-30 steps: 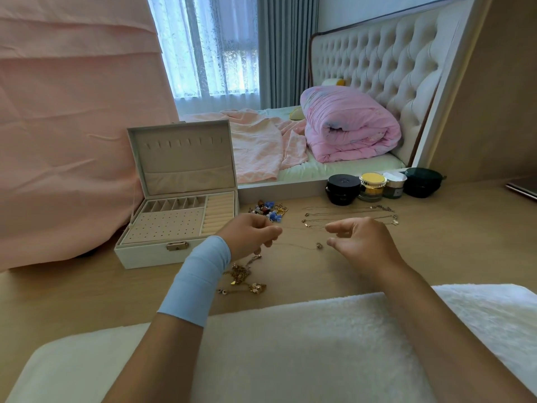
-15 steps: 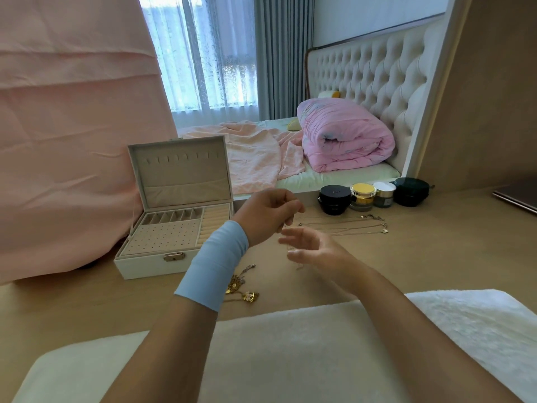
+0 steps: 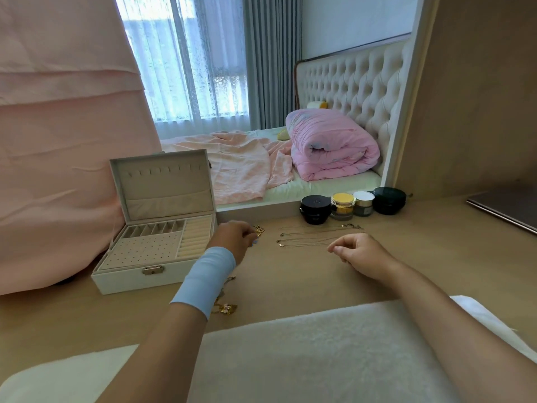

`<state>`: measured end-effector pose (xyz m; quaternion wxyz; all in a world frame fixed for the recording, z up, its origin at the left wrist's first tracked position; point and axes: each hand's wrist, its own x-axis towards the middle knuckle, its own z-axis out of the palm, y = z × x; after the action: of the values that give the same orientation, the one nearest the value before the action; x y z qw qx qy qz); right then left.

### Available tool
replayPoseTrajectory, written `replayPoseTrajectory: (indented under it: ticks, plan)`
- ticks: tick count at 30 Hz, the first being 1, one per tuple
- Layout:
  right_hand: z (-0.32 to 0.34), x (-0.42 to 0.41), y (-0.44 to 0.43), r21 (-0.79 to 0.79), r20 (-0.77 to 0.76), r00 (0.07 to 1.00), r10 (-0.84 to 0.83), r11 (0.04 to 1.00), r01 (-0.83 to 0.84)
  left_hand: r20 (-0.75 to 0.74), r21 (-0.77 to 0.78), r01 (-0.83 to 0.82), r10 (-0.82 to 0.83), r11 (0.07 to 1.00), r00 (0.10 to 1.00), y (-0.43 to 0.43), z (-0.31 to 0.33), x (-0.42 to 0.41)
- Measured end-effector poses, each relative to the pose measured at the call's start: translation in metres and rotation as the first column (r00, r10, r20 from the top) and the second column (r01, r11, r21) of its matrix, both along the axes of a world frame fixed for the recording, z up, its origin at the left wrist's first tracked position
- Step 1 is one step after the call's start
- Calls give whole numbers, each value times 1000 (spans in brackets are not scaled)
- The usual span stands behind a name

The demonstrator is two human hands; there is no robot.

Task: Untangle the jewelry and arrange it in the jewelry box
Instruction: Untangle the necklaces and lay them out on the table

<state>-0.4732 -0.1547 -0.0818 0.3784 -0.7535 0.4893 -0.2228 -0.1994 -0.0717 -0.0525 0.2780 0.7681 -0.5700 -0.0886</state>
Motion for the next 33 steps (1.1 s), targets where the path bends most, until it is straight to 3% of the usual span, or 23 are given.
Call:
replayPoseTrajectory:
  ticks: [6, 10, 15, 17, 20, 33]
  plan:
    - [-7, -21, -13, -146, -243, 964, -108, 987, 73, 252, 262, 8, -76, 965, 965, -10, -26, -17]
    - [-9, -24, -10, -247, -362, 927, -99, 969, 8, 360, 281, 9, -114, 960, 926, -8, -32, -23]
    - [-6, -22, 5, -342, -475, 874, -102, 937, -76, 295, 274, 106, -188, 956, 937, 7, -43, -33]
    - [-9, -18, 15, -279, -573, 819, -24, 946, -167, 221, 380, 179, -277, 907, 935, 16, -46, -41]
    - [-17, -14, 24, -103, -653, 750, 107, 968, -229, 229, 531, 208, -375, 822, 898, 25, -52, -51]
    - [-30, -30, -10, -85, -679, 734, -3, 993, -76, 206, 550, 238, -406, 801, 890, -25, -58, -76]
